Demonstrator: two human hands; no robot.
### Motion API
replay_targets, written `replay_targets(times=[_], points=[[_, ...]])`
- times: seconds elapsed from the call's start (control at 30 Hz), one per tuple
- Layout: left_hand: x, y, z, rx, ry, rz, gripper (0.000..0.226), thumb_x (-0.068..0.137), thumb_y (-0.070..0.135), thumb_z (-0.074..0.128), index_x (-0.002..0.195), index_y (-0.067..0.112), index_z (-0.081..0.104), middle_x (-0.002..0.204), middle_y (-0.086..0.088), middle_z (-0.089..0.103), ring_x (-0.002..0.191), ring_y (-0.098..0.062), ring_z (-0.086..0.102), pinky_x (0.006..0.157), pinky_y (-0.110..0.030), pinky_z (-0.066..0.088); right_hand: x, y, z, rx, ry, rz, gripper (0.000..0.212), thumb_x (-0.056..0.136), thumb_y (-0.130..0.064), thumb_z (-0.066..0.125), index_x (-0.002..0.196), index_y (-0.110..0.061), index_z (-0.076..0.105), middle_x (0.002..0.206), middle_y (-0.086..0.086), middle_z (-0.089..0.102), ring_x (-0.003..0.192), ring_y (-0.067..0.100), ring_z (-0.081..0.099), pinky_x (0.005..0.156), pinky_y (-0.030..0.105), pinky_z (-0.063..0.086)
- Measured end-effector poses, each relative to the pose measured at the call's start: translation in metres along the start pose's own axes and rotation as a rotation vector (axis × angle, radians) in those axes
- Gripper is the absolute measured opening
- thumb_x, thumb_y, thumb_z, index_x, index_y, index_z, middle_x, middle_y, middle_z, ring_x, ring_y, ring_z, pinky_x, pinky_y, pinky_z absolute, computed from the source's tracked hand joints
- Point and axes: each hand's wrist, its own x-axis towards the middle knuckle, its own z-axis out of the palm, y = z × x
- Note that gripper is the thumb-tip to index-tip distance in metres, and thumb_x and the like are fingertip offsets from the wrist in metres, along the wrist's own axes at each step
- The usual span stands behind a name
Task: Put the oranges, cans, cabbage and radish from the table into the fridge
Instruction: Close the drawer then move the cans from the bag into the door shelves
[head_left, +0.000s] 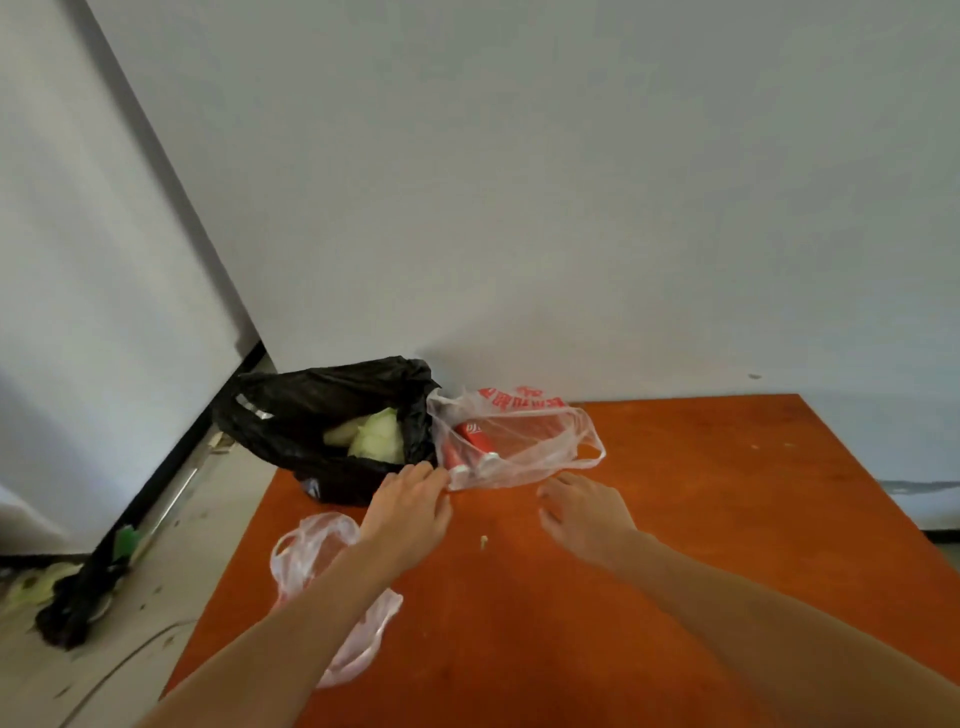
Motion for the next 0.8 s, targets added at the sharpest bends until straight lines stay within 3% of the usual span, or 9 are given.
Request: replay_targets(times=[0.17,0.37,0.5,0.7,0.8], points=[[0.080,-0.031,0.007,-0.023,0.009,0.099,0.021,0.093,0.020,0.048,0.106,0.011,0.063,0.105,-0.005,0.060,0.098,-0.023,0.055,0.086,-0.037,0.046,0.051,0.002,0.017,0.022,-0.015,0.091,0.030,0.094,-0.036,0.048,0.119,-0.023,0.057,0.114,-0.005,0.061,0.097,0.015,0.061,0.074,0.028,0.049],[0.172,-0.040,0.043,0.074,-0.130,0.314,0.031,0.090,0.014,0.049,0.119,0.007,0.057,0.126,-0.009,0.051,0.122,-0.027,0.044,0.107,-0.042,0.035,0.123,0.023,0.041,0.096,0.000,0.138,0.021,0.093,-0.030,0.054,0.109,-0.018,0.061,0.110,-0.003,0.062,0.095,0.017,0.061,0.068,0.024,0.042],[0.219,-0.046,0.073,0.172,-0.314,0.366,0.042,0.090,0.015,0.049,0.133,0.011,0.050,0.143,-0.006,0.041,0.134,-0.022,0.031,0.114,-0.035,0.021,0.178,0.038,0.084,0.216,-0.056,0.184,0.020,0.092,-0.034,0.056,0.101,-0.018,0.063,0.104,-0.002,0.064,0.092,0.017,0.062,0.074,0.026,0.046],[0.258,-0.087,0.123,0.276,-0.479,0.331,0.050,0.086,0.013,0.047,0.137,0.016,0.047,0.142,-0.002,0.042,0.133,-0.021,0.032,0.113,-0.036,0.025,0.244,0.040,0.149,0.396,-0.159,0.301,0.042,0.091,-0.039,0.058,0.128,-0.021,0.053,0.123,0.002,0.059,0.111,0.024,0.059,0.093,0.038,0.049],[0.258,-0.100,0.137,0.248,-0.536,0.292,0.057,0.086,0.014,0.049,0.143,0.017,0.038,0.143,-0.003,0.041,0.133,-0.022,0.032,0.112,-0.036,0.024,0.255,0.030,0.172,0.403,-0.252,0.391,0.060,0.078,-0.059,0.065,0.121,-0.020,0.052,0.110,0.002,0.062,0.101,0.024,0.062,0.085,0.038,0.052]])
